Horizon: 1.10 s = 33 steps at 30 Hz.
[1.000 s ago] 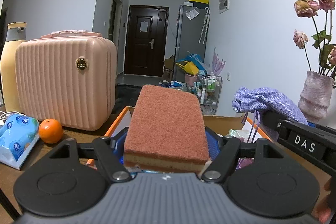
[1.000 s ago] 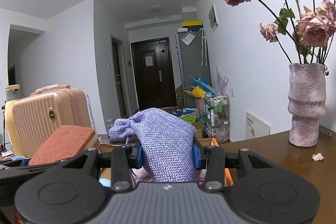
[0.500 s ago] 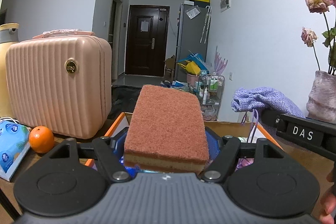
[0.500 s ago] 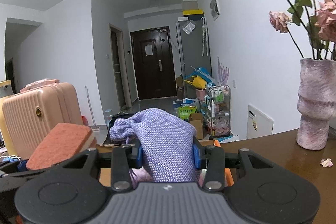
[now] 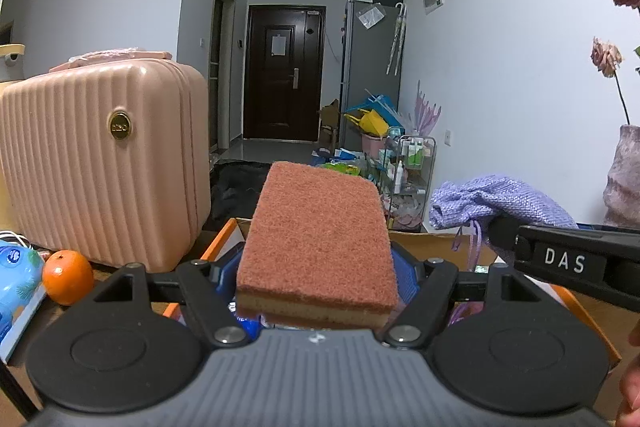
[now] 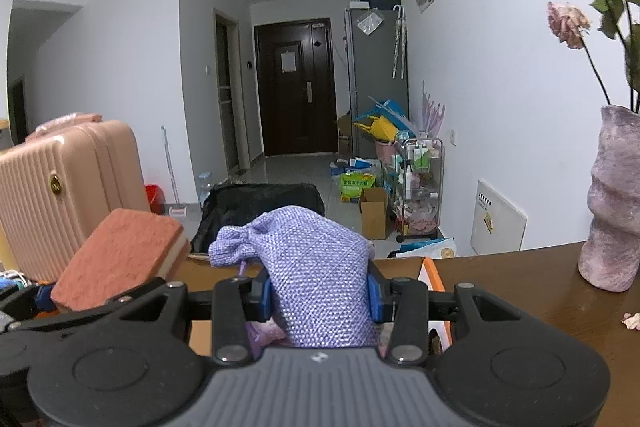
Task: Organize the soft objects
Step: 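Carry the sponge and pouch with both grippers over the cardboard box, then open the left gripper to drop the sponge while the right releases the pouch into the box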
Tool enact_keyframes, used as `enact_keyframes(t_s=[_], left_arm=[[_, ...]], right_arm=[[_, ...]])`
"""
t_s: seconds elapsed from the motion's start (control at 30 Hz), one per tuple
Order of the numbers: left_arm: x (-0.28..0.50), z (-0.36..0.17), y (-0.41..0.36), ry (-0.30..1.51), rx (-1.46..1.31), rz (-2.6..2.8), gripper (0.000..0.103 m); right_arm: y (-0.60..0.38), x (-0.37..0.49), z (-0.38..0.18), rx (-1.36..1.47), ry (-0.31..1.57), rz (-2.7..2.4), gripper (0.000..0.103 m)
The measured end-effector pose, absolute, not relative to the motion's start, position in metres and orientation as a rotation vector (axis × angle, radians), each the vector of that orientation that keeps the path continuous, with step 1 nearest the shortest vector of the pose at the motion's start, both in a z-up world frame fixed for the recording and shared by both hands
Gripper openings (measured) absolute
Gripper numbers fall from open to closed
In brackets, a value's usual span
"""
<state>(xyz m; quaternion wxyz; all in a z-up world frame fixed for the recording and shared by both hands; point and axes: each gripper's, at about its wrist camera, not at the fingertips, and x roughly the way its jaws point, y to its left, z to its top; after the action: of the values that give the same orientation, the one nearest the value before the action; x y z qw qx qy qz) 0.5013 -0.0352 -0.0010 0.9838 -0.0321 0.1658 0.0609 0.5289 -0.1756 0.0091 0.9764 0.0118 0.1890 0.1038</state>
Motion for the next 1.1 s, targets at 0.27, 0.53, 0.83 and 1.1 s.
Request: enact_keyframes(t_s=[0.27, 0.53, 0.83, 1.1], left_arm=[[0.513, -0.011, -0.031, 0.372, -0.053, 0.126, 0.073], [0.518, -0.017, -0.032, 0.399, -0.035, 0.133, 0.073], [0.519, -0.02, -0.027, 0.39, -0.033, 0.185, 0.083], [0.516, -0.015, -0.018, 0.347, -0.067, 0.254, 0.103]], right_arm=[[-0.167, 0.538, -0.002, -0.01, 0.41, 0.209, 0.041], [-0.162, 0.54, -0.006, -0.028, 0.438, 0.199, 0.043], [-0.165, 0.545, -0.01, -0.046, 0.473, 0.167, 0.078], [-0.177, 0.54, -0.011, -0.032, 0.465, 0.144, 0.103]])
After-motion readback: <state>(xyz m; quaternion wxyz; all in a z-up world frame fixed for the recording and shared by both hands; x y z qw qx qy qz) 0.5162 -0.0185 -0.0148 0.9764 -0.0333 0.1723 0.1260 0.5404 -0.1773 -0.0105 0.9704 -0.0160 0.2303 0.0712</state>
